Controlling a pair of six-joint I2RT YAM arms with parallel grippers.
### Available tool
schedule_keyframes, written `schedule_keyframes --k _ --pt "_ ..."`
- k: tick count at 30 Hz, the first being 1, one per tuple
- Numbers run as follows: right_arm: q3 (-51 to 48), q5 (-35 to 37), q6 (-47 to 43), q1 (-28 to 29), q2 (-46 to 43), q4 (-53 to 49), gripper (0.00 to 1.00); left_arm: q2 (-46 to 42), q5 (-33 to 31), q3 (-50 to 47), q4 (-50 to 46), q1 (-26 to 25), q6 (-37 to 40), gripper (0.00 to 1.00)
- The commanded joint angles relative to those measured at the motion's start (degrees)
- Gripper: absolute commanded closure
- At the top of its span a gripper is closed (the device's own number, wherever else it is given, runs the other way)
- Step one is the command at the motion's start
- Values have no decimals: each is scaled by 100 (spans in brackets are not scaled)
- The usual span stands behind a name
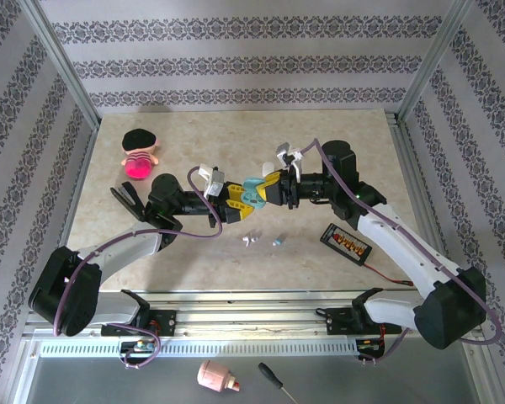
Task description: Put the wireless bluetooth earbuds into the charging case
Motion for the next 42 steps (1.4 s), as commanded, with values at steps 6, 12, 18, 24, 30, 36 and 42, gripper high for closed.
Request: schedule_keyframes --k 6,12,18,24,30,36,42 --pt "97 16 33 -53 -165 21 52 -130 -97 -53 290 49 230 77" --pt "-320 561 -347 -176 -870 -36 24 -174 -632 -174 265 174 392 78" --pt "-1091 1534 358 -693 -1560 343 24 -160 -750 -304 490 433 253 78" --pt "-1475 2612 1031 -1174 -1579 128 27 -186 -648 -328 529 562 190 77" --pt "-1349 2387 1411 -1252 -560 -867 30 -364 -591 -392 362 571 292 76" --pt "-1253 3251 1651 -1391 501 -1383 32 -481 -627 -456 228 571 427 77" --pt "-783 4118 1917 -1497 1648 -853 39 -426 -615 -472 294 571 402 77"
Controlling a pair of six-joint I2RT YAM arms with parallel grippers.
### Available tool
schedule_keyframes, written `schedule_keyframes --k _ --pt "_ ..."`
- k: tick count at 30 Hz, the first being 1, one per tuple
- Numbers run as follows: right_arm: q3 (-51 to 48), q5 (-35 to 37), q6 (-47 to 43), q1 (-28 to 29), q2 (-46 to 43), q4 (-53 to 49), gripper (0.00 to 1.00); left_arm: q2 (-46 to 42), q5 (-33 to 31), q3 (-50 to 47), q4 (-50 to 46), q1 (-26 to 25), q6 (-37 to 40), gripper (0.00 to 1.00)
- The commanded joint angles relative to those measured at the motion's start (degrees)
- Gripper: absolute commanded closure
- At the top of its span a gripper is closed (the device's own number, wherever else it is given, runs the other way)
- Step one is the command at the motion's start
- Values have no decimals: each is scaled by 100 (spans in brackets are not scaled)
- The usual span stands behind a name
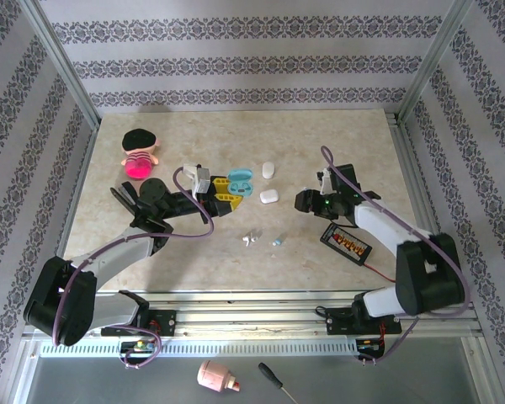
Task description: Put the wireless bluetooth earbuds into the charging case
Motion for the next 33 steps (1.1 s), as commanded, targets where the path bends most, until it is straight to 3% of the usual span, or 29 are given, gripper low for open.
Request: schedule_keyframes --k 1,7,16,33 --pt "444 632 309 -111 525 370 42 -48 99 -51 217 79 64 77" --pt "1208 616 -8 -259 1564 523 44 -110 87 -133 259 84 24 77" --pt "2157 -214 -407 -419 2724 246 45 -32 91 -137 324 84 7 77" --pt "1303 -893 -467 -353 2163 529 51 33 100 -162 569 84 -141 77"
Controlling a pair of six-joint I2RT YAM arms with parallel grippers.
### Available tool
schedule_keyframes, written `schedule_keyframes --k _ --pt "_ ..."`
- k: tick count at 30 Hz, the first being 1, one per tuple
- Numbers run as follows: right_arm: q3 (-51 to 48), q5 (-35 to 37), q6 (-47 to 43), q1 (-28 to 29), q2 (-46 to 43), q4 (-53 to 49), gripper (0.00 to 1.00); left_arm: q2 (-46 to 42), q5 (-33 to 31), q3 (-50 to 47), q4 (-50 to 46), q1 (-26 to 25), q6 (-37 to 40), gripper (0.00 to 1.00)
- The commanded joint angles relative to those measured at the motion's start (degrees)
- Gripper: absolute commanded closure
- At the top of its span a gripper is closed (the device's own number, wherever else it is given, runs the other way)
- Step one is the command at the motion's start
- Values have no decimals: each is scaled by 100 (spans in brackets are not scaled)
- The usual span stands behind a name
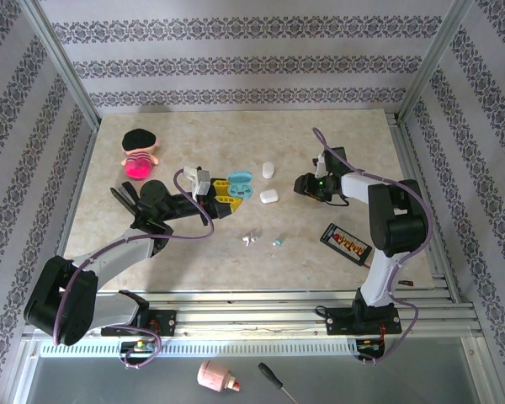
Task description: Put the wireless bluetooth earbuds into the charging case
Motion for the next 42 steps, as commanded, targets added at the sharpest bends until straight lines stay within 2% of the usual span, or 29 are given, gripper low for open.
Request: schedule_keyframes --k 1,5,7,11,16,26,33,42 --pt "-137 -314 -247 72 -276 -81 51 13 94 -39 443 81 -111 77" --pt "-194 -167 -432 71 -538 -107 50 -7 91 -60 401 76 -110 77" --pt "-94 129 -628 112 -668 -397 49 -35 82 -61 342 82 -69 78" --pt "485 1468 -1429 479 -713 -1536 47 -121 71 -83 227 81 43 78" --pt "1315 3562 -2554 1120 -326 -2705 48 -415 -18 -224 -45 128 199 78" --pt "2489 5171 -3008 1798 739 -3585 62 -1029 -139 -407 -808 144 498 78" --pt "2809 5729 -3163 1977 1251 -3733 68 -1013 -137 -330 -892 152 591 78" --pt "2881 5600 -3225 2083 1532 -3677 69 -935 -138 -331 -858 151 600 78"
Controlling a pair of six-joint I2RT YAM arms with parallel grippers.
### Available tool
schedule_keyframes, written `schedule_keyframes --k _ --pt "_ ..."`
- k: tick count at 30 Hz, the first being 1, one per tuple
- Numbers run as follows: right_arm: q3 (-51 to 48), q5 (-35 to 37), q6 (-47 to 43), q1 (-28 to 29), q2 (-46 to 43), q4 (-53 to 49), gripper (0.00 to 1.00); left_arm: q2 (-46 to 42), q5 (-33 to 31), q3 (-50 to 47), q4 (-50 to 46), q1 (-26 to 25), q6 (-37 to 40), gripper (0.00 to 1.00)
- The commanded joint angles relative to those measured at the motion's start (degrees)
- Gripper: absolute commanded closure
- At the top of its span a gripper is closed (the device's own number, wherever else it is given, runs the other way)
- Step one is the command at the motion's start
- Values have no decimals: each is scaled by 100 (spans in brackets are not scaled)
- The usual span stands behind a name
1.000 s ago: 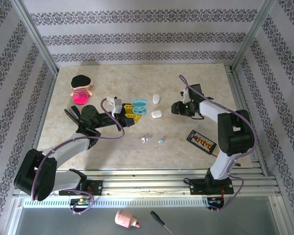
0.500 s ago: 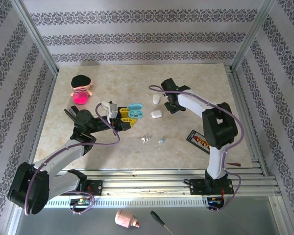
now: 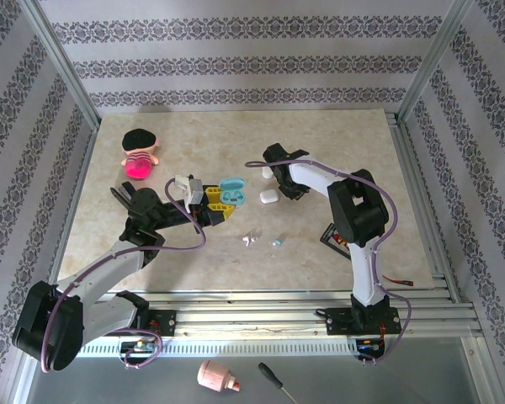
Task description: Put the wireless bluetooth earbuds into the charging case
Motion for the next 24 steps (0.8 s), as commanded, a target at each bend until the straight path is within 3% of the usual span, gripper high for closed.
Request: schedule_keyframes --k 1,24 --pt "166 123 -89 109 172 -122 69 12 18 42 26 79 124 78" --pt "392 303 -221 97 555 -172 72 33 38 33 62 73 115 78"
